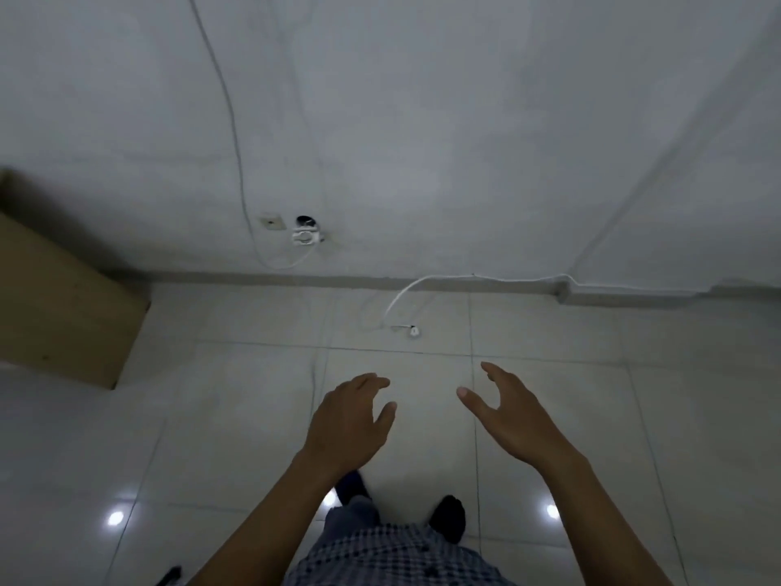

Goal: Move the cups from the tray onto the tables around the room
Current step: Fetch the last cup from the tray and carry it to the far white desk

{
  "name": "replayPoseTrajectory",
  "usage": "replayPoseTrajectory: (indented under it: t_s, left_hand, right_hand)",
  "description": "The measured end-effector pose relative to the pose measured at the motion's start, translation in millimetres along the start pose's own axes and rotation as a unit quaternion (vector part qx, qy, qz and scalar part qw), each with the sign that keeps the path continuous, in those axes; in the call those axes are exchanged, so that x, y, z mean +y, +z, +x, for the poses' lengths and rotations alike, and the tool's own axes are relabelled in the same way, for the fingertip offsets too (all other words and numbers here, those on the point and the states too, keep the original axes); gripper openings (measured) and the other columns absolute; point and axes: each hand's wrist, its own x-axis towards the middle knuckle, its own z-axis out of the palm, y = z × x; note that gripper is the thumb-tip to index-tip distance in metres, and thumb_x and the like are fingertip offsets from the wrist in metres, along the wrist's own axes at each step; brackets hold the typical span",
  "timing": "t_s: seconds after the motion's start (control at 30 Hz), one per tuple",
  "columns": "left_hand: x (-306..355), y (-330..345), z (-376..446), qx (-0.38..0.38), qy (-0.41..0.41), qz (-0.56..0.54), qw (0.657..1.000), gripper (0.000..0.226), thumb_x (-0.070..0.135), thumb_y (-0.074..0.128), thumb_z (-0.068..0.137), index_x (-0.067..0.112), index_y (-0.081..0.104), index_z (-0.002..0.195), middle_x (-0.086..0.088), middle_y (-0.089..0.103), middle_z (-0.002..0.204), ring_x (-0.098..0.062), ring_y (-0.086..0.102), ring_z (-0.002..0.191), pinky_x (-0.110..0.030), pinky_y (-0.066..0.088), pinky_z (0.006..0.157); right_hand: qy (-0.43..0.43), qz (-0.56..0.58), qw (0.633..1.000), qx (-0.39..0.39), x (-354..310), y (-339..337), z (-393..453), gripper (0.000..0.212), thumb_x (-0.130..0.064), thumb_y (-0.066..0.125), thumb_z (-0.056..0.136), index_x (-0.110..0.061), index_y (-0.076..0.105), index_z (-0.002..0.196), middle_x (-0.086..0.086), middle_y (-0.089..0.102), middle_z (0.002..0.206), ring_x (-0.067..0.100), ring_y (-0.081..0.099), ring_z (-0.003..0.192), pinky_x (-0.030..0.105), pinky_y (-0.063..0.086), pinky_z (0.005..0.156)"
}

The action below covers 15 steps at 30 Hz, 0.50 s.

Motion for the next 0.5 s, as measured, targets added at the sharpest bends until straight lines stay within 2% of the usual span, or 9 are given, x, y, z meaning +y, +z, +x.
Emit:
replayPoseTrajectory:
  t_s: [0.17, 0.5]
  left_hand:
    - [-20, -13, -22, 0.058, -0.067, -0.036, 0.995, 0.046, 0.042, 0.053, 0.1, 0.024, 0.052, 0.143, 0.004, 0.051, 0.149, -0.014, 0.046, 0.137, -0.039, 0.034, 0.116]
    - [-105, -41, -69, 0.128, -0.176, -0.083, 0.973, 0.044, 0.043, 0.054, 0.099, 0.025, 0.055, 0.14, 0.007, 0.056, 0.144, -0.013, 0.052, 0.129, -0.036, 0.039, 0.111]
  right_hand:
    - [-0.039, -0.055, 0.996, -0.061, -28, 19, 17, 0.092, -0.082, 0.047, 0.083, -0.032, 0.028, 0.158, -0.005, 0.031, 0.163, 0.014, 0.033, 0.146, 0.029, 0.026, 0.111]
    - [-0.116, -0.145, 0.973, -0.138, -116, 101, 40, 0.084, -0.08, 0.048, 0.085, -0.034, 0.036, 0.155, -0.009, 0.039, 0.157, 0.013, 0.04, 0.141, 0.026, 0.029, 0.103]
